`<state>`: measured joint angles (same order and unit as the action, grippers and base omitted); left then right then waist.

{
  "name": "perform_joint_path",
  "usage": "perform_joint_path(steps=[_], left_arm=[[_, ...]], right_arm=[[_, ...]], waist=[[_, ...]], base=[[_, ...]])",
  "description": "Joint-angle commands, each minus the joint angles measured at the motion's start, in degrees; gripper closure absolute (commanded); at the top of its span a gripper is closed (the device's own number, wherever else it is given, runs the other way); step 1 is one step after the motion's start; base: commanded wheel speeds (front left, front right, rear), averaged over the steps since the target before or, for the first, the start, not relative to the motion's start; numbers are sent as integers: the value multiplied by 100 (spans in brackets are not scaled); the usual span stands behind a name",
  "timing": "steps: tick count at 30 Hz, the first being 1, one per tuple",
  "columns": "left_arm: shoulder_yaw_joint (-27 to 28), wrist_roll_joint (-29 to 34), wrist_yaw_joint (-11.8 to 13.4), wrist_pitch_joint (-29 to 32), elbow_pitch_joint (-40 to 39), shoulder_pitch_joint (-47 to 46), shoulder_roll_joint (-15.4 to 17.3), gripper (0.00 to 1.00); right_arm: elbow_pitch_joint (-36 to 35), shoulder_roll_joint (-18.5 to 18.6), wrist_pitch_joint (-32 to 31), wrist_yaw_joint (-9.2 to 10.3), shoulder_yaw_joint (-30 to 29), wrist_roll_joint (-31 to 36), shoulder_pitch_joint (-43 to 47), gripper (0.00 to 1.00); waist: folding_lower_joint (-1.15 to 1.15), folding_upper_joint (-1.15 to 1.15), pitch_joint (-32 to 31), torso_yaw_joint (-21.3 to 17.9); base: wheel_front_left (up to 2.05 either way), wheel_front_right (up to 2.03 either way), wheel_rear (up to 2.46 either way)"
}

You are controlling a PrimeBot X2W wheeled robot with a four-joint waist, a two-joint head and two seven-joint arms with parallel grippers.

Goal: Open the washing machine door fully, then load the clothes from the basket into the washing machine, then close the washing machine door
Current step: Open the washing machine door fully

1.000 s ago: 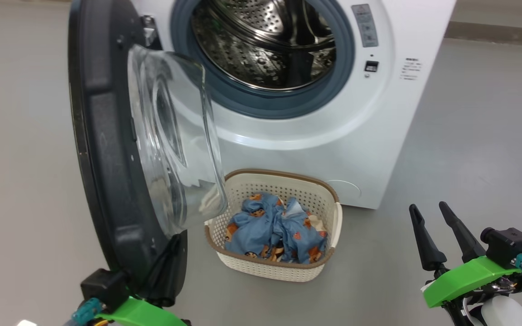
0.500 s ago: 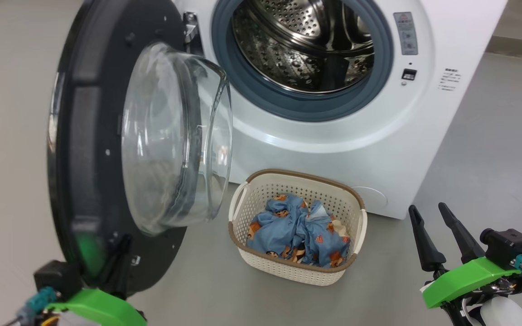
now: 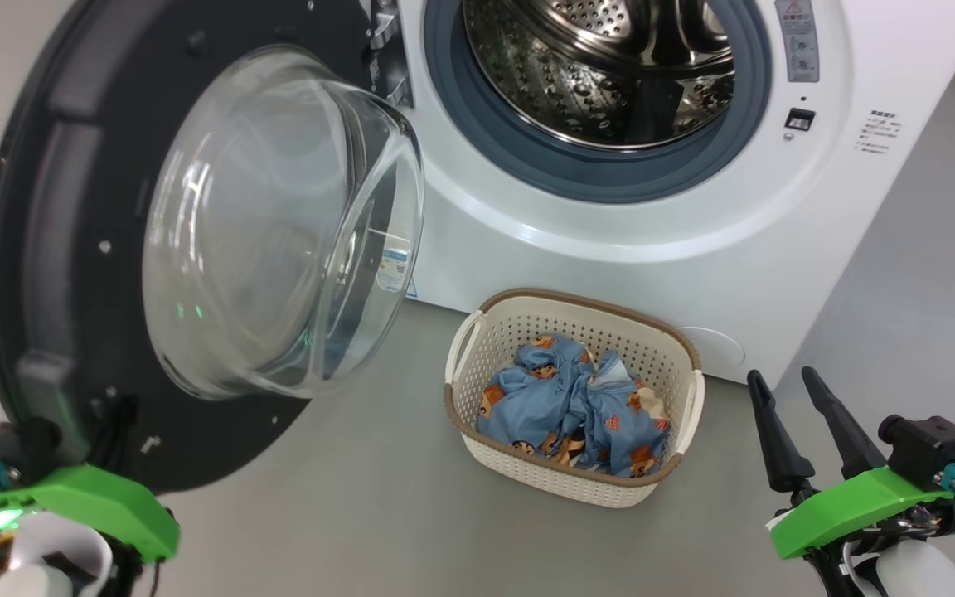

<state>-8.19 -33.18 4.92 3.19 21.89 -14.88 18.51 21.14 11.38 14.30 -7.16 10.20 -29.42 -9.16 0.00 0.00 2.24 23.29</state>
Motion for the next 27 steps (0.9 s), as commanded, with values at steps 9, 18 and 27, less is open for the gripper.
perform_joint_path(steps=[9,18,27], left_arm=[[452,-64,-115,-161,966,-1235,575,100],[415,0,-321,-420,1866,-2003,746,100],[239,133,-435,-515,2908,-2869,810,100]], right_arm=[[-188,28,70,-33,-25,-14,-343,0],[-197,52,70,-33,-67,4,-472,0],[-172,85,70,-33,-4,4,-649,0]], waist=[[0,0,334,236],[0,0,564,339],[0,0,780,356]], base=[[0,0,0],[0,0,0],[0,0,0]])
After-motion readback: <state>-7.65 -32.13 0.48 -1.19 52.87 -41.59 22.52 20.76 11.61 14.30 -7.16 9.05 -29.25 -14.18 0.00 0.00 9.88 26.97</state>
